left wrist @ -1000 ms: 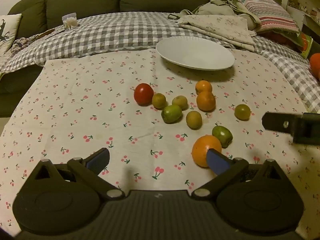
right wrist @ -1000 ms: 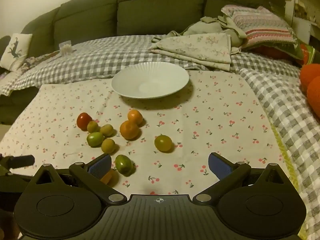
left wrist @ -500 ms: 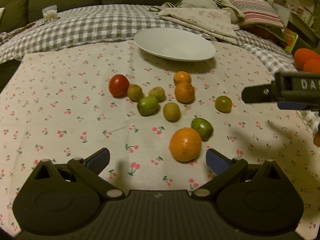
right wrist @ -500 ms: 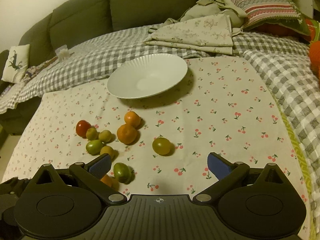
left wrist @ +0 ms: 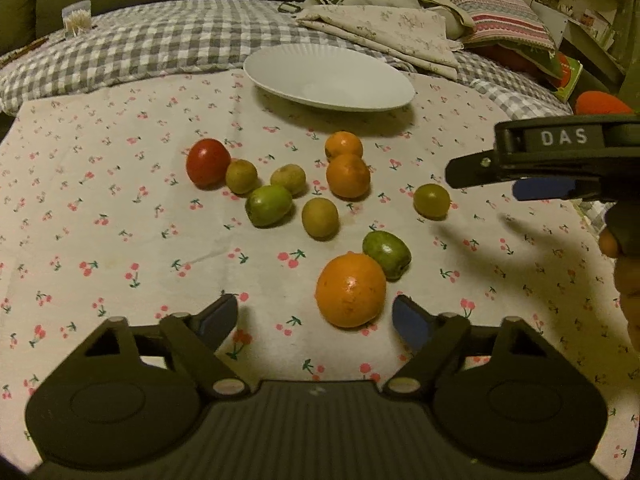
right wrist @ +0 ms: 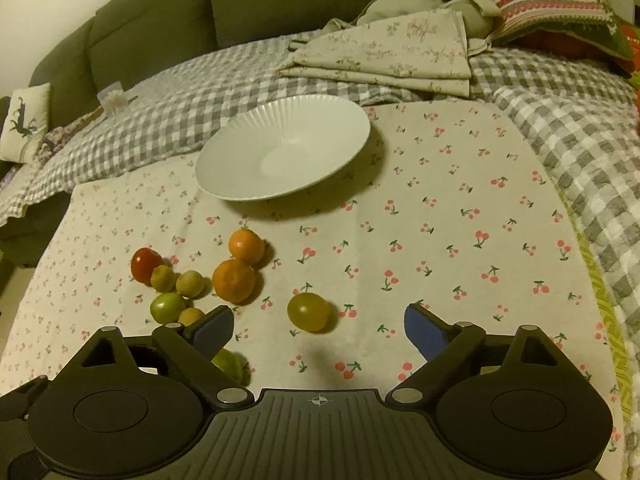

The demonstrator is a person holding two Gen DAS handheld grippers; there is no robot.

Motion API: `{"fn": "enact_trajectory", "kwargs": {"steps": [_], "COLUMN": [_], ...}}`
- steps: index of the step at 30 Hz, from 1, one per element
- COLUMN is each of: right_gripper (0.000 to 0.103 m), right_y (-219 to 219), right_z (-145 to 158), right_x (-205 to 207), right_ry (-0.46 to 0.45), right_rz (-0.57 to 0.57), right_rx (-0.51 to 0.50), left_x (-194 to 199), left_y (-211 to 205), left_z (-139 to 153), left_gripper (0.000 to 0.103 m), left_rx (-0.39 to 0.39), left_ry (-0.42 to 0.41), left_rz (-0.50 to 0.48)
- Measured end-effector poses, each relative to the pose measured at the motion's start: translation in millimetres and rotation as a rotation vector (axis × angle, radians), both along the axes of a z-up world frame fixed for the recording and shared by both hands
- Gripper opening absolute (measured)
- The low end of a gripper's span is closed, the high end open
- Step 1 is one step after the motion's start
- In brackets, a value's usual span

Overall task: Organize fruits
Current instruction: 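Grasp the large orange with the left tool while the right tool grasps a yellow-green fruit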

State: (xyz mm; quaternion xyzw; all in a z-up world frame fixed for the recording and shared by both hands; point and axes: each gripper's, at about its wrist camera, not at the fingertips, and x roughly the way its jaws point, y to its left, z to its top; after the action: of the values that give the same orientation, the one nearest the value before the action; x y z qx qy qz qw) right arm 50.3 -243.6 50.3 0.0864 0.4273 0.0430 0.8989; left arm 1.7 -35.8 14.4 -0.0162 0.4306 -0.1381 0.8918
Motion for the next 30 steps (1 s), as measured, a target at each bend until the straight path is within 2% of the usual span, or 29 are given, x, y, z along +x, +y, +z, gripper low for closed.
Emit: {"fn": "enact_trajectory", "kwargs": {"steps": [4,19,28,30], "right_gripper": [0.086,0.068,0.055,0.049], "right_y": [2.6,11.1,14.2,14.6], "right_z": [-3.8,-22.5,-30.0,-31.0], "right_x": [6.9,27.3,31.6,33.1], "right_ry": [0.012,0.064,0.082,0.08], "right_rz": [0.011,0.039,0.046,0.044], "right_rx": [-0.01,-0.033,-0.049,-0.05], "left_x": [1.6,4.4,6.9,7.1], "left_y": [-0.3,-4.2,-4.2,-4.5], "left_z": [-2.0,-5.6,-5.9,-5.5], "left_gripper": [0.066,0.04,0.036,0.035], "left_rx": [-0.021,-0.08,-0.099,-0.098], "left_ry": [0.006,0.009,0.002,-0.002], "left_rz": [-0.015,-0.075,-0.084,-0.086]}}
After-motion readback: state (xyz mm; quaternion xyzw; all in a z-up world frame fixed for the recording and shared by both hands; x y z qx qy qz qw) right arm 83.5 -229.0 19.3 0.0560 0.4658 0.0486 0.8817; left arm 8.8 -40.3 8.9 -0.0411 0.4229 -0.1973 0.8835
